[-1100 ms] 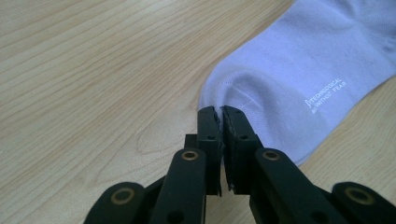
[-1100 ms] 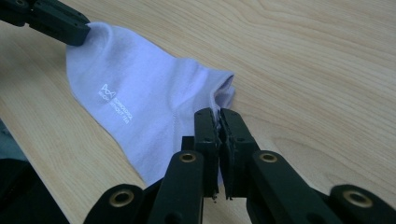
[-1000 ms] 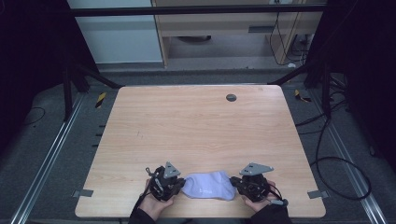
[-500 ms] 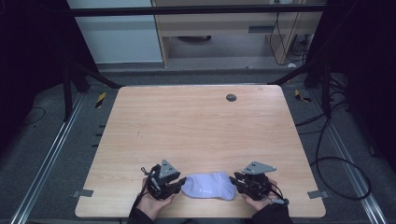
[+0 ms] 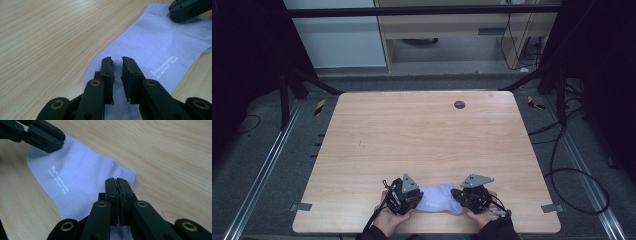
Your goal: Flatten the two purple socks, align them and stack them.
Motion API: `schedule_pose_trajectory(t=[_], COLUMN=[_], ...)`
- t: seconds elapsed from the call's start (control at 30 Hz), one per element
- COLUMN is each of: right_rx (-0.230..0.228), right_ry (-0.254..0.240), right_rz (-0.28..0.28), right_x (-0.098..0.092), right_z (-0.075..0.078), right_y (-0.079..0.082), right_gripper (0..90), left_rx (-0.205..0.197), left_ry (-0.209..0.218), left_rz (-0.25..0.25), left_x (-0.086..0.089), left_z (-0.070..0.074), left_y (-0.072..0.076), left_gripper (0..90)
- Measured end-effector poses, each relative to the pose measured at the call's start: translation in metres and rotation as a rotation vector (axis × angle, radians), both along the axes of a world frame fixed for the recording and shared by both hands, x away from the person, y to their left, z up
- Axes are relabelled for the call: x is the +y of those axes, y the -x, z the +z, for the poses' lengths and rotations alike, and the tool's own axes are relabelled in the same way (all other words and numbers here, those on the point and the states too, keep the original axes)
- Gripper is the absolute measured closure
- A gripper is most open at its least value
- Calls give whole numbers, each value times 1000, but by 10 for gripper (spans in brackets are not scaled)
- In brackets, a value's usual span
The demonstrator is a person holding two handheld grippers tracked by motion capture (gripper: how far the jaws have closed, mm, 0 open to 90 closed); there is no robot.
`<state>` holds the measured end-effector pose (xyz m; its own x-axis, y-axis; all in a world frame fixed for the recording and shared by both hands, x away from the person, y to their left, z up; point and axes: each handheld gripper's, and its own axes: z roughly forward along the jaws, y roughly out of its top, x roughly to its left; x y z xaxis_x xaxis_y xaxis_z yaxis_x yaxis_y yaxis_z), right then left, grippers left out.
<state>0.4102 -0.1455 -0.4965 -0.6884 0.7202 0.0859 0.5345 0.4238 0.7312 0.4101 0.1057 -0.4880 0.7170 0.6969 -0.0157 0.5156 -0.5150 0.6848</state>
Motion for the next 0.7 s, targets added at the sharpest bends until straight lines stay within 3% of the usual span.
schedule_pose_trajectory(t=[0.17, 0.3, 0.33, 0.4, 0.47, 0.5, 0.53, 0.7], right_rx=[6, -13, -31, -38, -67, -67, -76, -132], right_ry=[-18, -39, -68, -75, -102, -102, -107, -113], right_rz=[0, -4, -32, -49, -107, -107, -130, -252], right_x=[-1, -6, -15, -18, -34, -34, -39, -67], right_z=[0, 5, 10, 11, 16, 16, 16, 14], right_y=[0, 1, -1, -2, -6, -6, -7, -14], right_gripper=[871, 841, 817, 802, 744, 744, 718, 508], left_rx=[0, -32, -48, -56, -90, -90, -99, -115], left_ry=[22, 62, 83, 94, 111, 111, 115, 123], left_rz=[8, 20, 31, 37, 66, 66, 80, 162], left_x=[4, 12, 19, 23, 37, 37, 43, 76], left_z=[3, 14, 19, 21, 25, 25, 26, 26], left_y=[0, 1, 0, -1, -5, -5, -6, -19], left_gripper=[756, 699, 668, 652, 561, 531, 531, 429])
